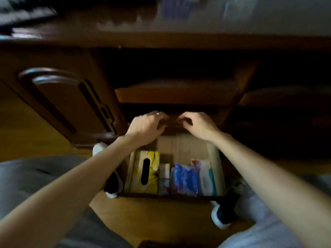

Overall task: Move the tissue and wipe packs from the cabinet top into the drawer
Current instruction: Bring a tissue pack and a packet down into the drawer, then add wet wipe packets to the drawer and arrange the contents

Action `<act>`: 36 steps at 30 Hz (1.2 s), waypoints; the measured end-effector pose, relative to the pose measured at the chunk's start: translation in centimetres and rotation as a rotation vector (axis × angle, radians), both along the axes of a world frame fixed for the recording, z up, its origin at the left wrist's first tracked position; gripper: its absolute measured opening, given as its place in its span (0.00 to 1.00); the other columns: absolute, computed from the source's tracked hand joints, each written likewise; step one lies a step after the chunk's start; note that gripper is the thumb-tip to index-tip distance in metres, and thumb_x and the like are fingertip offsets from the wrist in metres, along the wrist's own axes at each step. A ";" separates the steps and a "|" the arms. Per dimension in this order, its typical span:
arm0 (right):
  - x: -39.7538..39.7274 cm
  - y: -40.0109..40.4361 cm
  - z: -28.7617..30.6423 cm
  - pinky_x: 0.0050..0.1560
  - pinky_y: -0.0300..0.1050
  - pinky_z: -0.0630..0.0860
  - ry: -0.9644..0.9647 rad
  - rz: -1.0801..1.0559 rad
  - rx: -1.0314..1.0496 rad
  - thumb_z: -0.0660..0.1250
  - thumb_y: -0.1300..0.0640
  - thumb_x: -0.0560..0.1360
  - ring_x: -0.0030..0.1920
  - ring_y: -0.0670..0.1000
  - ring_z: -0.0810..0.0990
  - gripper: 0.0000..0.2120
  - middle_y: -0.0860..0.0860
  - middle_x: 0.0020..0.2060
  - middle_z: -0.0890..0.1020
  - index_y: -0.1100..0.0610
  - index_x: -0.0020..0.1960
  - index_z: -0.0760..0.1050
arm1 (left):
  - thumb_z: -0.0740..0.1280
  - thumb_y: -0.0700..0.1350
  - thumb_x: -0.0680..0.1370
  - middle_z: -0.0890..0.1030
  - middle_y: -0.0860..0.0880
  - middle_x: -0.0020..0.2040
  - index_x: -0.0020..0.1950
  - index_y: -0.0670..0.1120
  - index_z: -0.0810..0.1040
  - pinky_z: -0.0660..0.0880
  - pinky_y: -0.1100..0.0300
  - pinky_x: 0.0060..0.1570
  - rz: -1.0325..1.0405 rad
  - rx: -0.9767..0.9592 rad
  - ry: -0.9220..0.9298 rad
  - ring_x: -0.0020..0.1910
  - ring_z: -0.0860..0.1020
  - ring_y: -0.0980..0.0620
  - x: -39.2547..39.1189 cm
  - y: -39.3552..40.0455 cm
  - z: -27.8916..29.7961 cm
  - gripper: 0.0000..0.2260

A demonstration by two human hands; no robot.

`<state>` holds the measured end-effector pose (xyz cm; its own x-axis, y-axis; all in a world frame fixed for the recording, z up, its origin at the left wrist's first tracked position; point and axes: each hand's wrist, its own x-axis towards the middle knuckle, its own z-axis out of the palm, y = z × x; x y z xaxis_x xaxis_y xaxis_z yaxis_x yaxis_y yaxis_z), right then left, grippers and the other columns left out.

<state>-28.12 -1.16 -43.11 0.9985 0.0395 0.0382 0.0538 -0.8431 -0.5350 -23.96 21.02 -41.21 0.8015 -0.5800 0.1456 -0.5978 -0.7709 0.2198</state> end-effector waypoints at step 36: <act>32.5 -22.5 23.5 0.61 0.62 0.71 -0.168 -0.753 -0.481 0.61 0.32 0.75 0.68 0.67 0.63 0.35 0.63 0.74 0.58 0.47 0.75 0.57 | 0.59 0.59 0.81 0.72 0.41 0.67 0.68 0.48 0.76 0.69 0.43 0.66 0.053 -0.121 -0.104 0.68 0.69 0.39 36.7 -28.4 20.2 0.21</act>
<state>4.35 -23.62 -19.59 0.7494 -0.5720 0.3336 -0.5563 -0.8171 -0.1513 12.70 -7.38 -21.04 0.8075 -0.5106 0.2954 -0.5814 -0.7735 0.2523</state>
